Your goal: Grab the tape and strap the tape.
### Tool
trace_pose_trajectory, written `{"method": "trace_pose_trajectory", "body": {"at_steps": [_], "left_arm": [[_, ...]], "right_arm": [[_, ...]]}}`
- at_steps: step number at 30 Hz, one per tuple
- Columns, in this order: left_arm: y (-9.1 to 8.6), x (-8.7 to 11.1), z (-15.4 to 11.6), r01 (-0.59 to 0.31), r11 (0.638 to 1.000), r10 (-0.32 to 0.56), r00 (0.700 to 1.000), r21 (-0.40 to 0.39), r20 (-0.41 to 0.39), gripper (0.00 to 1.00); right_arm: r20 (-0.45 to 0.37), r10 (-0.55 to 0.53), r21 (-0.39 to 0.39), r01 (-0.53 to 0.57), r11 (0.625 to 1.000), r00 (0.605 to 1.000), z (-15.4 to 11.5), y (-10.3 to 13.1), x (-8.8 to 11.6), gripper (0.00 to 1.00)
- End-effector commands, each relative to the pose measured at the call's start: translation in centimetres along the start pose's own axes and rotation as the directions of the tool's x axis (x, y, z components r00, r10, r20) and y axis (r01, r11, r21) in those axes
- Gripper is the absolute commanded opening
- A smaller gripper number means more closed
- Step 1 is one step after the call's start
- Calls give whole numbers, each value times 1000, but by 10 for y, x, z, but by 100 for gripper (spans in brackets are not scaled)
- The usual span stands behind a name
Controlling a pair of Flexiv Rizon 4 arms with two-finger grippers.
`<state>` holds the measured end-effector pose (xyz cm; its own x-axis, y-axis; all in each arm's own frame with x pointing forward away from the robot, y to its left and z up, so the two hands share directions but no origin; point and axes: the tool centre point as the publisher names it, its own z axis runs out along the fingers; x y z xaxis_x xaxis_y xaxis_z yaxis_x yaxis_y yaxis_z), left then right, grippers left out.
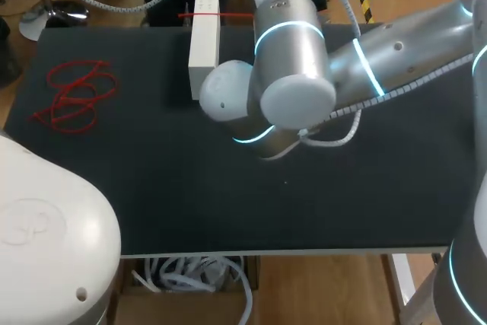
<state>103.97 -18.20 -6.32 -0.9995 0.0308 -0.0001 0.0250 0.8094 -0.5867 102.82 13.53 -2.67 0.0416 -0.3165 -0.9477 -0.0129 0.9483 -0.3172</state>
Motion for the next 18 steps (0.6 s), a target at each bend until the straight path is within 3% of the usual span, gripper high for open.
{"method": "trace_pose_trajectory", "body": {"at_steps": [1,18], "left_arm": [[-1,1,-1,1,1000,-1,1000,-4,0,0],[-1,1,-1,1,1000,-1,1000,-4,0,0]], "right_arm": [[-6,-10,18,10,1000,1000,-2,10,-2,0],[-6,-27,41,28,999,1000,7,28,-5,0]]}}
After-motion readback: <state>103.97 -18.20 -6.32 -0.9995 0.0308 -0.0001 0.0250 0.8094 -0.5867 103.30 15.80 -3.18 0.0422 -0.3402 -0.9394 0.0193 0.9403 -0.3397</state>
